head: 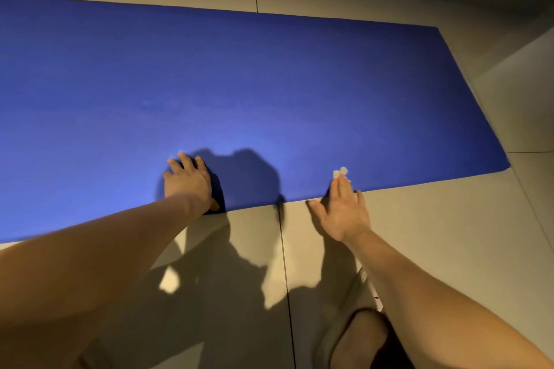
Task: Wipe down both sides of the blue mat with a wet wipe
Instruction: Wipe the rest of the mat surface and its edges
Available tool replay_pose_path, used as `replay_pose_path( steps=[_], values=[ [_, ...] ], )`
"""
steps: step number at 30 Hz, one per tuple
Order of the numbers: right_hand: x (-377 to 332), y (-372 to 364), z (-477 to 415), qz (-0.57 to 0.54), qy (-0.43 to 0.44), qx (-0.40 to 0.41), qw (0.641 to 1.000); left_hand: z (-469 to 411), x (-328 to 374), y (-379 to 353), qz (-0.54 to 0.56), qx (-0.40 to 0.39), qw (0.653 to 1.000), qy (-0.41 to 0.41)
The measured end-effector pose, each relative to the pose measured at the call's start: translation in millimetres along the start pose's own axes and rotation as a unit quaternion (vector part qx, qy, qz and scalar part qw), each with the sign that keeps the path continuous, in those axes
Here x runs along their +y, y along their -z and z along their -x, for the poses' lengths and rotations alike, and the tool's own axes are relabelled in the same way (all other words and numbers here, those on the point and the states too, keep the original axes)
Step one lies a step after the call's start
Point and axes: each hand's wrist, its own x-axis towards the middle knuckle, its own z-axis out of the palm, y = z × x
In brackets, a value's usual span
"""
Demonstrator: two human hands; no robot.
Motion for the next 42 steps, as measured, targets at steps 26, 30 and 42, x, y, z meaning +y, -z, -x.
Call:
replay_pose_path(
  steps=[26, 30, 42],
  values=[
    [-88, -14, -2, -0.324, -0.151, 0.1, 0.929, -1, 4, 1, 0.008, -0.002, 1.0, 0.009],
    [-162, -33, 49, -0.261, 0.019, 0.11, 0.959, -2, 4, 0, 0.016, -0.002, 1.0, 0.008],
    [-58, -24, 1, -0.261, -0.121, 0.097, 0.953, 1, 5, 4, 0.015, -0.008, 1.0, 0.007]
  ],
)
